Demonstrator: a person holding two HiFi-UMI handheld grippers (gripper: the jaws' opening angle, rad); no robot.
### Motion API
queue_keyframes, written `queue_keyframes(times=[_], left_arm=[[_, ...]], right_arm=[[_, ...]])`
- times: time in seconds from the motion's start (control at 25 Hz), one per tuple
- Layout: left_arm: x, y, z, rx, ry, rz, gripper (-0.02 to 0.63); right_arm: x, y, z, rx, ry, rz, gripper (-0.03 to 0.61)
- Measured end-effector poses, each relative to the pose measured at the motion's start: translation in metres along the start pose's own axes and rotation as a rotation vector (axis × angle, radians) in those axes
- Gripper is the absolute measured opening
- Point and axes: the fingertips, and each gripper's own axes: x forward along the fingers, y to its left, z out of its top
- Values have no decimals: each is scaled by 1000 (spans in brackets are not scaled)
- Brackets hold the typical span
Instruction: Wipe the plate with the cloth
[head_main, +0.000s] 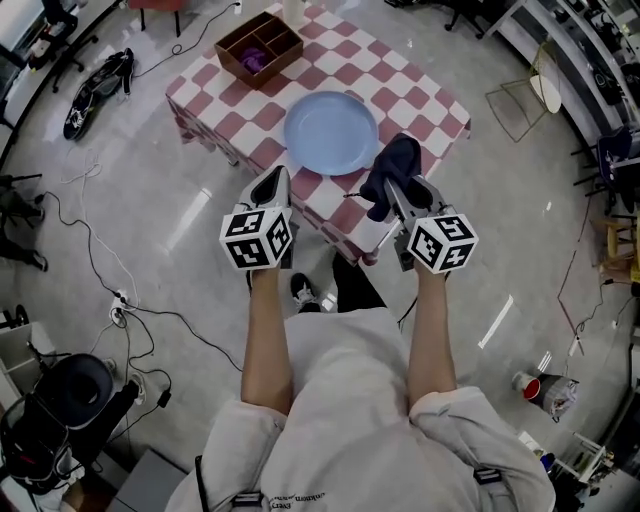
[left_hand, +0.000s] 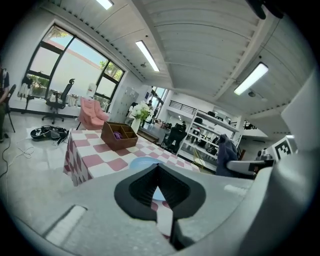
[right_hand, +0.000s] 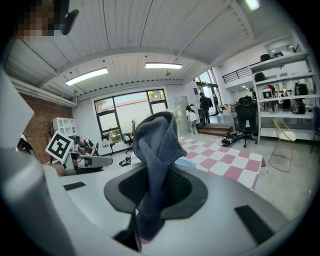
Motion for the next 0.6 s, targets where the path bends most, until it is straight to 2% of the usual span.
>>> queue_keyframes(times=[0.16, 0.36, 0.52, 0.6], left_arm=[[21, 5, -2, -36, 38, -5, 8], [55, 24, -12, -79, 88, 48, 8], [84, 39, -30, -208, 143, 57, 8], [94, 51, -38, -271, 159, 102, 8]], right_arm=[[24, -8, 13, 15, -5, 23, 89], [65, -28, 23, 43, 19, 93, 89], [106, -45, 28, 55, 83, 172, 89], [126, -49, 31, 48, 104, 206, 89]])
